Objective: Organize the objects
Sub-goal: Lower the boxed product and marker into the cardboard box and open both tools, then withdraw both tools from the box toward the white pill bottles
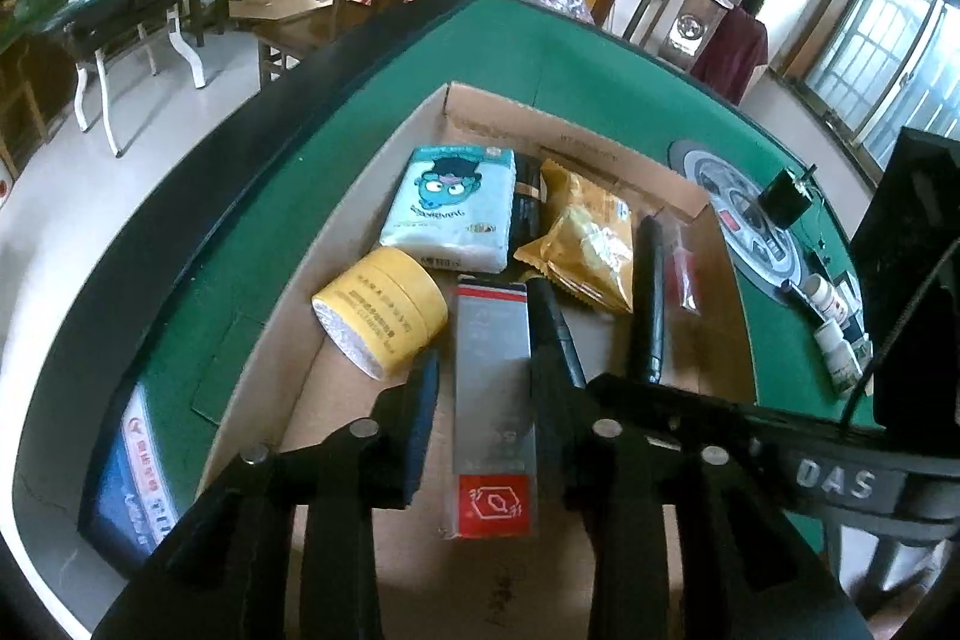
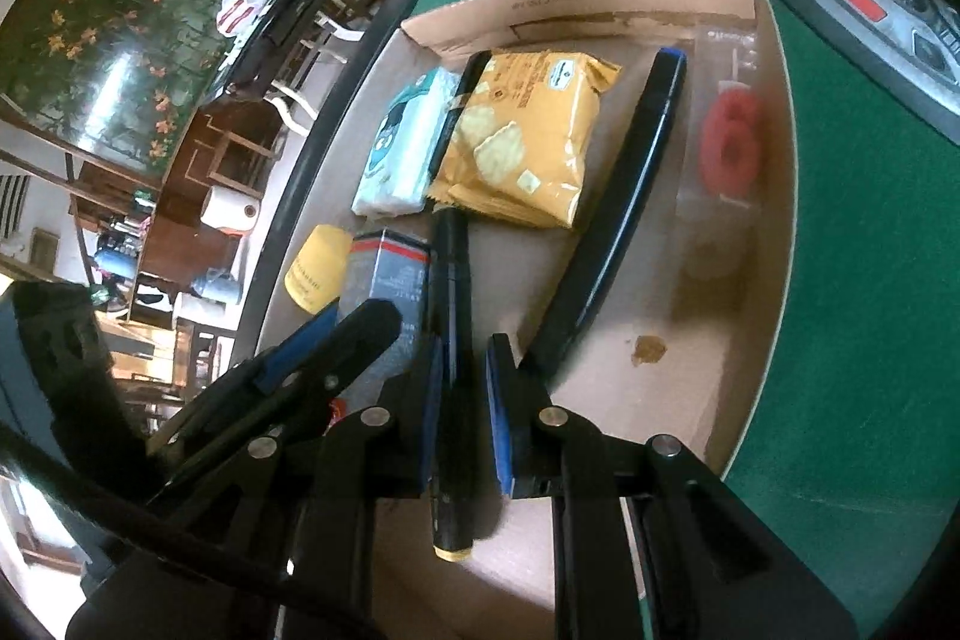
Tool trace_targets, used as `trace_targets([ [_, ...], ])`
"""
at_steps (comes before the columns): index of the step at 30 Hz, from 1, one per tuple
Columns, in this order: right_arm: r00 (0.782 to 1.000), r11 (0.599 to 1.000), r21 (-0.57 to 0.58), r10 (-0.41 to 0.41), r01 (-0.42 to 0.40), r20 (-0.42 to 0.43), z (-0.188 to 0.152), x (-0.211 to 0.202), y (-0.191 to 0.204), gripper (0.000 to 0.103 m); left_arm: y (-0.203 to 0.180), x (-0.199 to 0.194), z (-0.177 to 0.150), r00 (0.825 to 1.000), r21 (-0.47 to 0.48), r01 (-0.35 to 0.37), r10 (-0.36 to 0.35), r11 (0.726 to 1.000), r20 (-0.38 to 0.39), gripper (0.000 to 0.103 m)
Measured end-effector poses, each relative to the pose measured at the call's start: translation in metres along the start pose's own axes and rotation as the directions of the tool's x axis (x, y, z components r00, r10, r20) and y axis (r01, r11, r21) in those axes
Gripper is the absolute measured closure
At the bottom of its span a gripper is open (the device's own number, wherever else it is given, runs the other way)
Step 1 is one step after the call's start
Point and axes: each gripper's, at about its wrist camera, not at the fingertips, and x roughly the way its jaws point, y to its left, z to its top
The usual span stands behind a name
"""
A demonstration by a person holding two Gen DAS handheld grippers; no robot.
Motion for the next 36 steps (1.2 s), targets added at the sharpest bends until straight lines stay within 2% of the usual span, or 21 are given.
trace_targets([
  [3,0.999,0.999,-0.023,-0.046,0.046,0.030,0.001,-0.009,0.000,0.089,-0.001,-0.011,0.000,1.000,-0.001,0.016,-0.016,1.000,0.025,0.058],
  [6,0.998,1.000,-0.001,0.012,-0.012,0.066,0.002,-0.033,-0.007,0.087,-0.004,-0.025,-0.001,0.998,0.005,0.021,-0.021,1.000,0.058,0.054],
  [7,0.995,1.000,-0.005,0.023,-0.022,0.094,0.002,-0.047,-0.010,0.082,-0.007,-0.032,-0.002,0.997,0.014,0.028,-0.029,1.000,0.071,0.052],
  [9,0.986,1.000,-0.029,-0.006,0.012,0.167,0.000,-0.079,-0.015,0.069,-0.013,-0.043,-0.004,0.994,0.029,0.048,-0.050,0.998,0.092,0.046],
  [11,0.970,0.997,-0.045,-0.051,0.063,0.239,-0.005,-0.114,-0.028,0.052,-0.020,-0.053,-0.007,0.992,0.039,0.070,-0.074,0.997,0.106,0.042],
  [13,0.953,0.993,-0.031,-0.103,0.116,0.285,-0.013,-0.144,-0.047,0.051,-0.030,-0.061,-0.010,0.987,0.040,0.117,-0.121,0.992,0.109,0.041],
  [16,0.927,0.984,0.039,-0.178,0.175,0.330,-0.029,-0.186,-0.088,0.051,-0.053,-0.068,-0.014,0.977,0.064,0.181,-0.187,0.981,0.102,0.033],
  [19,0.894,0.967,0.138,-0.252,0.216,0.371,-0.039,-0.219,-0.126,0.050,-0.083,-0.068,-0.019,0.974,0.127,0.202,-0.213,0.971,0.082,0.033],
  [21,0.875,0.952,0.195,-0.296,0.236,0.383,-0.049,-0.233,-0.151,0.050,-0.106,-0.064,-0.025,0.976,0.176,0.197,-0.210,0.964,0.063,0.033],
  [22,0.873,0.949,0.209,-0.303,0.238,0.382,-0.047,-0.232,-0.153,0.050,-0.115,-0.063,-0.028,0.977,0.191,0.190,-0.205,0.963,0.058,0.033],
  [25,0.878,0.943,0.248,-0.304,0.223,0.369,-0.057,-0.236,-0.177,0.050,-0.139,-0.058,-0.038,0.981,0.228,0.179,-0.192,0.957,0.033,0.033],
  [29,0.879,0.942,0.240,-0.310,0.233,0.362,-0.063,-0.232,-0.183,0.050,-0.162,-0.054,-0.050,0.987,0.261,0.147,-0.158,0.954,0.023,0.033],
  [36,0.877,0.940,0.215,-0.328,0.265,0.351,-0.064,-0.224,-0.197,0.050,-0.187,-0.048,-0.066,0.996,0.319,0.013,-0.040,0.948,0.076,0.033],
])
